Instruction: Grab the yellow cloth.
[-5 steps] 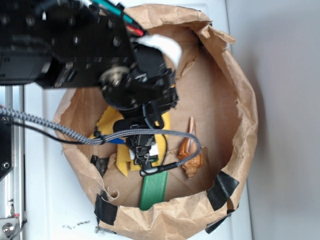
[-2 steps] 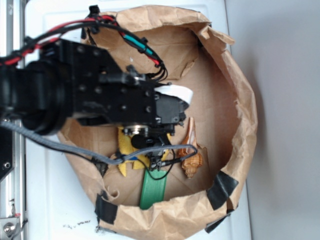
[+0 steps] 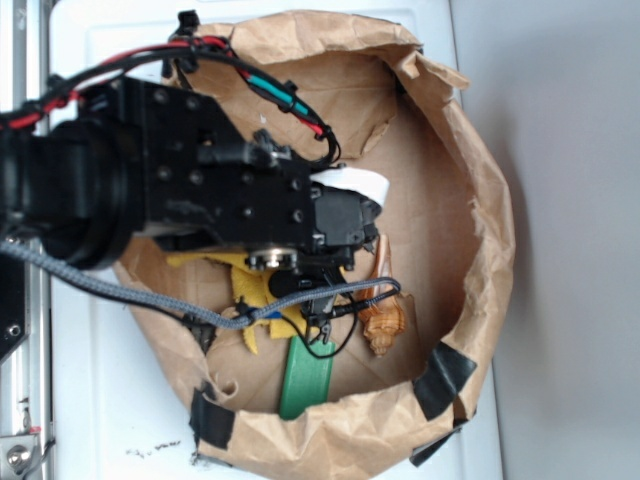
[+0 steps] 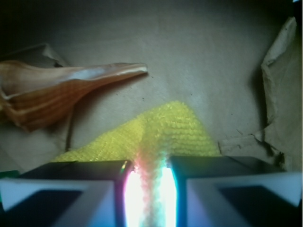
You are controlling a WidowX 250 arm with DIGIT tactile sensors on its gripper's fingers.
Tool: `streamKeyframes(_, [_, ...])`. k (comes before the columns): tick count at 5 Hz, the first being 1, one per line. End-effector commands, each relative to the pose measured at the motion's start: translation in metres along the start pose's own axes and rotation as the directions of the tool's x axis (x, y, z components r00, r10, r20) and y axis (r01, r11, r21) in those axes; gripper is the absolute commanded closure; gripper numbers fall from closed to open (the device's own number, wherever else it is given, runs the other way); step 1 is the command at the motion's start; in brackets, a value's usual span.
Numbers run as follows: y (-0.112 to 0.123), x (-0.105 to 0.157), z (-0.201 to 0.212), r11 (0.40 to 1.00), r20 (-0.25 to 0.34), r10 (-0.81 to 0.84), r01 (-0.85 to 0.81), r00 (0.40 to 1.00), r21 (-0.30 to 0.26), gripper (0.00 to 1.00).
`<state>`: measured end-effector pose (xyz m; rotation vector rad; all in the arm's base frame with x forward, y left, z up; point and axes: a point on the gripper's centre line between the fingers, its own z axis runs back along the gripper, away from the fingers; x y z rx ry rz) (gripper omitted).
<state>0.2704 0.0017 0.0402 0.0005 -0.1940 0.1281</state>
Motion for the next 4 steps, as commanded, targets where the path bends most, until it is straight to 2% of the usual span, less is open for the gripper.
streamKeyframes(1, [0.002,0.010,0.089,0.993,0.104,0.104,-0.097,0.989,-0.071,1.00])
streamKeyframes(2, [0.003,0.012,0.136,0.989,0.094,0.144,-0.139,0.985,-0.057,1.00])
streamKeyframes(3, [-0.002,0.011,0.157,0.987,0.102,0.153,-0.146,0.983,-0.070,1.00])
streamKeyframes(4, [-0.010,0.013,0.158,0.988,0.103,0.153,-0.150,0.983,-0.033,1.00])
